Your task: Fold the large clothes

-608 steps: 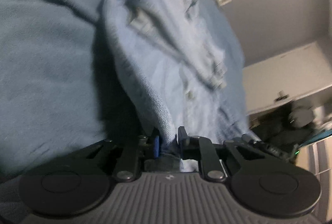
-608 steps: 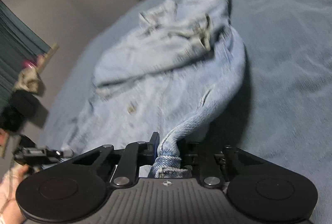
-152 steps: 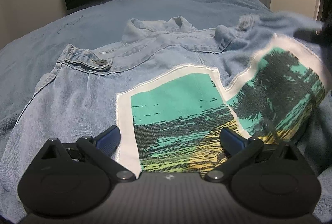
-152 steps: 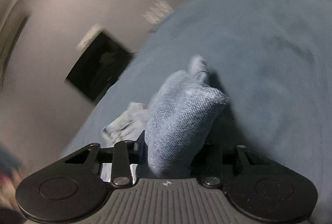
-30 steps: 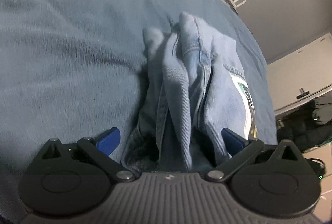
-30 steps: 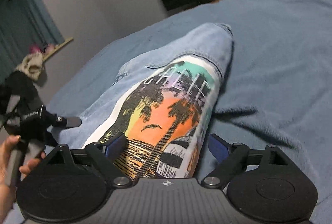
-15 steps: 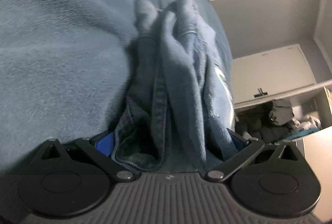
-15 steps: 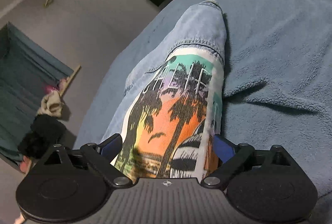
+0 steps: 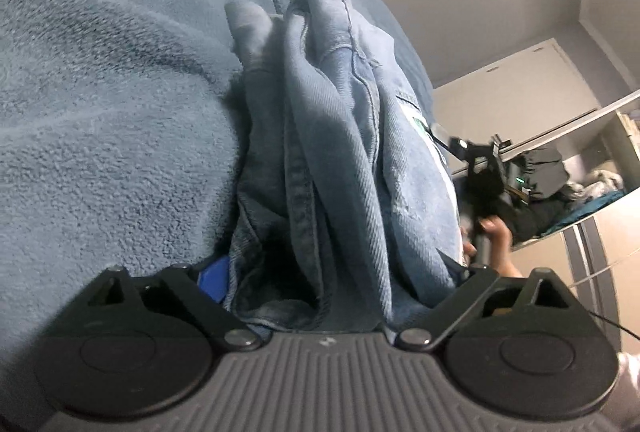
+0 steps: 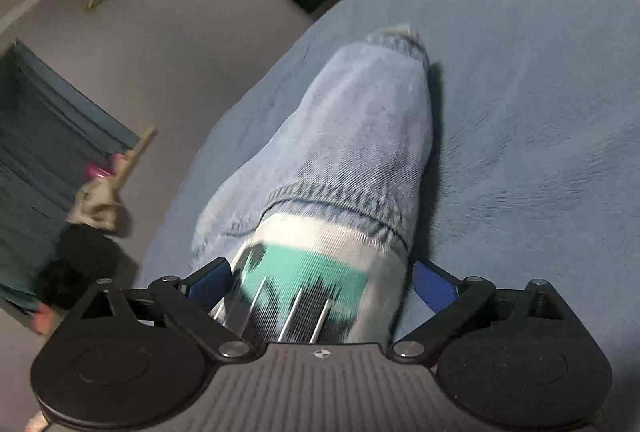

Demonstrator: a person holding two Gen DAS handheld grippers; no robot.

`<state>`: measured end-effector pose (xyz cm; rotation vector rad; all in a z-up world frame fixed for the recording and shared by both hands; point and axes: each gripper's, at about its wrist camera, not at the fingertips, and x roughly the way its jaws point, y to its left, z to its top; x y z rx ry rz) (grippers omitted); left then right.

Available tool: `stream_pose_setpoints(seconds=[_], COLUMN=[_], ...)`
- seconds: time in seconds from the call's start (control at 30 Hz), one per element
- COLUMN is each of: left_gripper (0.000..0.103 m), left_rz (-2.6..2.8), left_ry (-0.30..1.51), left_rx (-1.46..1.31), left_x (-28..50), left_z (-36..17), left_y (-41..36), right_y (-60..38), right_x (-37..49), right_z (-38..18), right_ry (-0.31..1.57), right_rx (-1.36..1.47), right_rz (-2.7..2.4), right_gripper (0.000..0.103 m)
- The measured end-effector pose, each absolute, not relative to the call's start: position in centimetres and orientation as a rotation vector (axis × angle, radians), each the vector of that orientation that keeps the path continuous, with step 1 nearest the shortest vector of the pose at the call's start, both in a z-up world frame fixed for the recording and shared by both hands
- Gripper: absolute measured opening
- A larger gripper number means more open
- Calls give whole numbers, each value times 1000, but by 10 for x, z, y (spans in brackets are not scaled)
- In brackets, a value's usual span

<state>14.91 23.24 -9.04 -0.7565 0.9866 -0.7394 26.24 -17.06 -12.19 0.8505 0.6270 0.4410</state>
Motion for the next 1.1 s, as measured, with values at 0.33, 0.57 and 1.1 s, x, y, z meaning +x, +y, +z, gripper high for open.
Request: stream_pose_setpoints(seconds=[0.33, 0.57, 1.1], left_gripper=[94, 94, 83], left_rz=[-789, -797, -483], left_ry=[974, 958, 756], left_rx=[-773, -773, -808], left_x=[160, 170, 204], left_z=[-98, -100, -59], left_y=[231, 226, 156], right_y=[-183, -196, -187], right_x=[354, 372, 471], right_z=[-160, -192, -46], right_ry=[618, 469, 304], right_rx=[1004, 1092, 628], right_rz=[612, 673, 569], right_gripper=[103, 76, 56])
